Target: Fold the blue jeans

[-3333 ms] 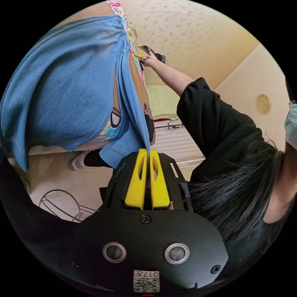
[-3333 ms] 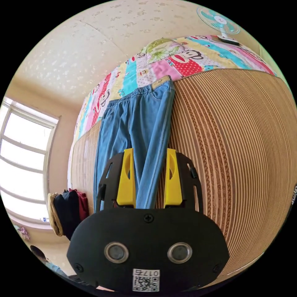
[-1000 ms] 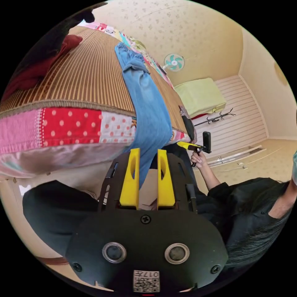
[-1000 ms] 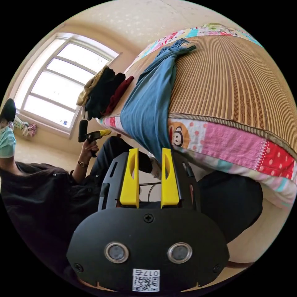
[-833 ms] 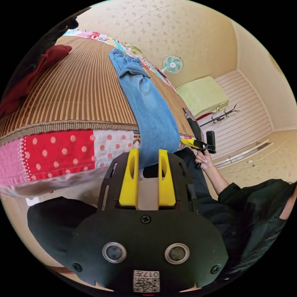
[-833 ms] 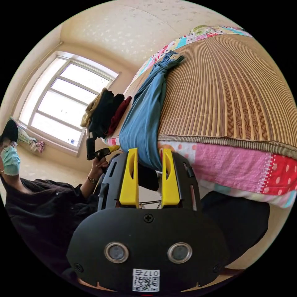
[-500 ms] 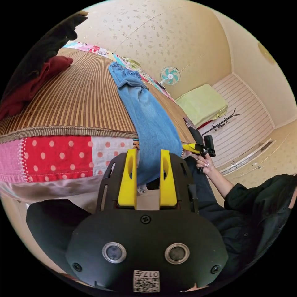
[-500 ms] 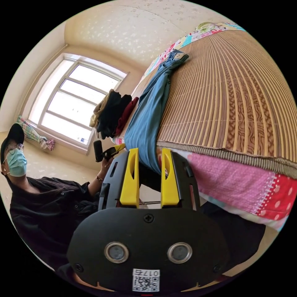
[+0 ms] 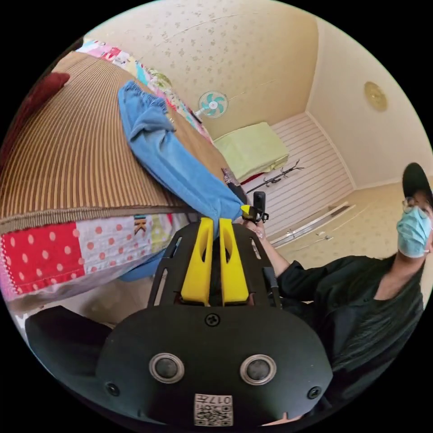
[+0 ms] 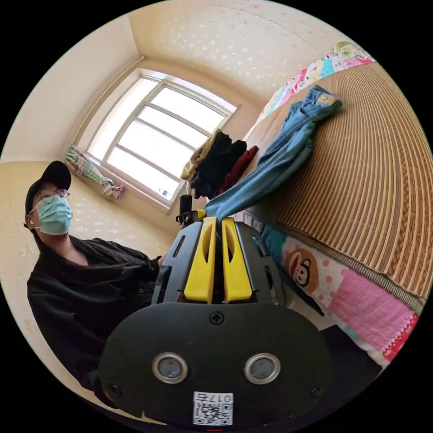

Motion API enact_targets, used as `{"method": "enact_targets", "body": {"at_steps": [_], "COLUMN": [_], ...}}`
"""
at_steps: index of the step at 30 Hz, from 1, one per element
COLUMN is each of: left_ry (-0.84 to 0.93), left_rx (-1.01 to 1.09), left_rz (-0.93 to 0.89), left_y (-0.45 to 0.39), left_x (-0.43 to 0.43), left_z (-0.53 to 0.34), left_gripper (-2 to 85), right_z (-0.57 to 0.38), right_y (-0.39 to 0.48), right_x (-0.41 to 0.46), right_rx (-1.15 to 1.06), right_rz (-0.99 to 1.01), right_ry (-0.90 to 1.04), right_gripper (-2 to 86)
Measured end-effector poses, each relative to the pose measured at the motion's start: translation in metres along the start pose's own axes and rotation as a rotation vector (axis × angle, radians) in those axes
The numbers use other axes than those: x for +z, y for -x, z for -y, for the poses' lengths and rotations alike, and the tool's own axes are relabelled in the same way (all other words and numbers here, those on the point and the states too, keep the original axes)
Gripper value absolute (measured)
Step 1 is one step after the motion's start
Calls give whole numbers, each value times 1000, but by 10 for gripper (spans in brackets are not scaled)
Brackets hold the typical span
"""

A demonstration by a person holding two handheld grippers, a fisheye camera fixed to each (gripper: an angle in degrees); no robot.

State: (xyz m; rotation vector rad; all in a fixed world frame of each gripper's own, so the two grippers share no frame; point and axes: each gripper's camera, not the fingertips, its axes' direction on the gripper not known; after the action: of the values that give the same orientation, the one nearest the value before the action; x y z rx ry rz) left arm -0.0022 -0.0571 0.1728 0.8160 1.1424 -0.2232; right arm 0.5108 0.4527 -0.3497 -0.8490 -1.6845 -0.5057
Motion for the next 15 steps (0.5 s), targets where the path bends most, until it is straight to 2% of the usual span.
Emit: {"method": "enact_targets", "body": {"at_steps": [3, 5, 8, 11, 13, 15], "left_ry": [-125, -167, -230, -285, -324, -381], "left_rx": [208, 343, 521, 647, 700, 716], "left_rz": [-209, -273, -320, -399, -373, -260], "left_y": [-76, -128, -216, -290, -329, -365], "left_x": [-50, -71, -98, -119, -127, -134], "left_z": [11, 26, 54, 78, 88, 103], "left_gripper": [-3, -4, -5, -6, -6, -6], "right_z": [5, 22, 45, 65, 77, 89], "right_y": [87, 165, 262, 342, 381, 410], "right_x": [-42, -68, -95, -124, -135, -145], "right_rx": [-239, -426, -619, -713, -758, -774], "right_rz": [174, 246, 242, 231, 207, 144], "right_ry": [-146, -205, -250, -314, -330, -358], "right_gripper": [25, 24, 23, 23, 22, 22]}}
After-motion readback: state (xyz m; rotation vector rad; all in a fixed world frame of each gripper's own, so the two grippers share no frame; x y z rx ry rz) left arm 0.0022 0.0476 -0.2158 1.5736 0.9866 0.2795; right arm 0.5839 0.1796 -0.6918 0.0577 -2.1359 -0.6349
